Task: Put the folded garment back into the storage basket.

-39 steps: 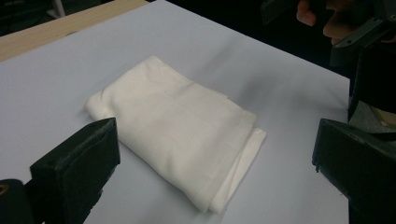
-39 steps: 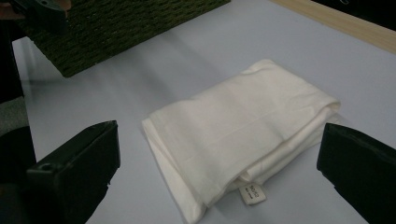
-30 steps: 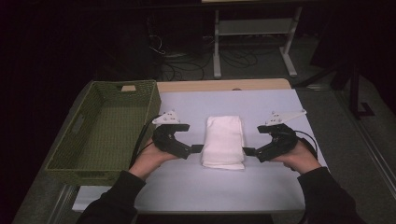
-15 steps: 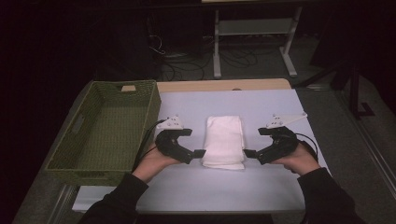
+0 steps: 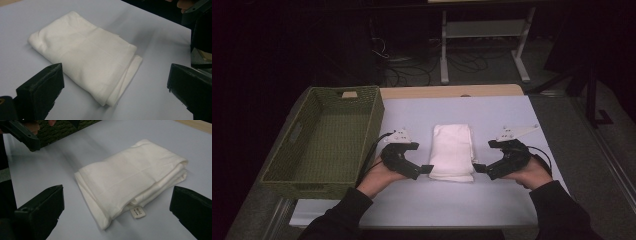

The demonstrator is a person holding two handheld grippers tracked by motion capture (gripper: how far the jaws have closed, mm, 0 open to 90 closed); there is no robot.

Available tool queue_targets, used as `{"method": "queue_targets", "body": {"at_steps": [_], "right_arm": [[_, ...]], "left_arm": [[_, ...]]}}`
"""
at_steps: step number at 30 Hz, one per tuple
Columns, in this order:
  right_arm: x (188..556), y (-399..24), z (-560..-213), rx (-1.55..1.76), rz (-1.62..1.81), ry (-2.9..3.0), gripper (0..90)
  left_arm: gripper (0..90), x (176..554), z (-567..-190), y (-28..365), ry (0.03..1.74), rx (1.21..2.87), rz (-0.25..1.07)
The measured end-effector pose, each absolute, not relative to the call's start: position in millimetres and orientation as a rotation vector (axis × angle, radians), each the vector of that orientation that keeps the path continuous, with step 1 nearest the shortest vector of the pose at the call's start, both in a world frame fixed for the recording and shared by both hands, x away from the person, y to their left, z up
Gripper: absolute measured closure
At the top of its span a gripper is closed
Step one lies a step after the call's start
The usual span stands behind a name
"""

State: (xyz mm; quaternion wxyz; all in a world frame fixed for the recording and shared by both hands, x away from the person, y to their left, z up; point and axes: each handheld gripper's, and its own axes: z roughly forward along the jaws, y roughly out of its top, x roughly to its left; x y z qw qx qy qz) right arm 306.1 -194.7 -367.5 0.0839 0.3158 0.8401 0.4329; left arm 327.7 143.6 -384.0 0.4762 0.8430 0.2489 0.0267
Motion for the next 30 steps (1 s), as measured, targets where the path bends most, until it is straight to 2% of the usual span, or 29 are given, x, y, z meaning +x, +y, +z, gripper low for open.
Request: {"method": "queue_targets", "body": {"at_steps": [30], "right_arm": [[294, -192, -387, 0.956, 1.303, 2.510, 0.0]], "left_arm": [[0.1, 323, -409, 142, 0.618, 2.110, 0.058]]}}
